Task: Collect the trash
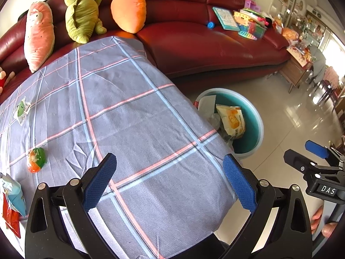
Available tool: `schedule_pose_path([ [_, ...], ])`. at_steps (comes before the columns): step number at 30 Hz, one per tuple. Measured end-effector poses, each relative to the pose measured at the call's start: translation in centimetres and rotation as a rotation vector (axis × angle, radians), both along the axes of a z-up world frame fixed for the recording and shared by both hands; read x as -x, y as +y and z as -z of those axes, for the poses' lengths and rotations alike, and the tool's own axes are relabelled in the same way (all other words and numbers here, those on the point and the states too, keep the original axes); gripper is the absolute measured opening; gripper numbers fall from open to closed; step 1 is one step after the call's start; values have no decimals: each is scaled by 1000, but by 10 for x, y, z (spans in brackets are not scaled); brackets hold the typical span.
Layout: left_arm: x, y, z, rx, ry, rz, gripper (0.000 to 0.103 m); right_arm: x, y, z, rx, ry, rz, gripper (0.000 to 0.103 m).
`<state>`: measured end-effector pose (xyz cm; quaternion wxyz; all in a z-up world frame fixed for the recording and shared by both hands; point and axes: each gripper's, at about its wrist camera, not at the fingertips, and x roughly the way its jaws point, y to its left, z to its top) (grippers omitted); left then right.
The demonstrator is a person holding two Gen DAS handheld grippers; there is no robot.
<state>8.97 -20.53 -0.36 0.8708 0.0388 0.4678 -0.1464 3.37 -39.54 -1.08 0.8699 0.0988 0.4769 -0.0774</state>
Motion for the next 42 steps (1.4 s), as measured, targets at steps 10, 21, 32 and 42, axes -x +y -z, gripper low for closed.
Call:
schedule_pose_path([
  [10, -3, -2, 6, -16, 13, -1, 99, -4, -3, 5, -3, 13, 3, 96],
  [21, -5, 0, 12, -27, 26, -13, 99, -7, -6, 8, 3, 24, 5, 96],
  [32, -7, 2, 16, -37, 31, -24, 99, -11, -4, 10, 9, 32, 0, 96],
  [42, -8, 6, 18, -42, 35, -42, 99, -14, -2, 13, 14, 37, 1, 96],
])
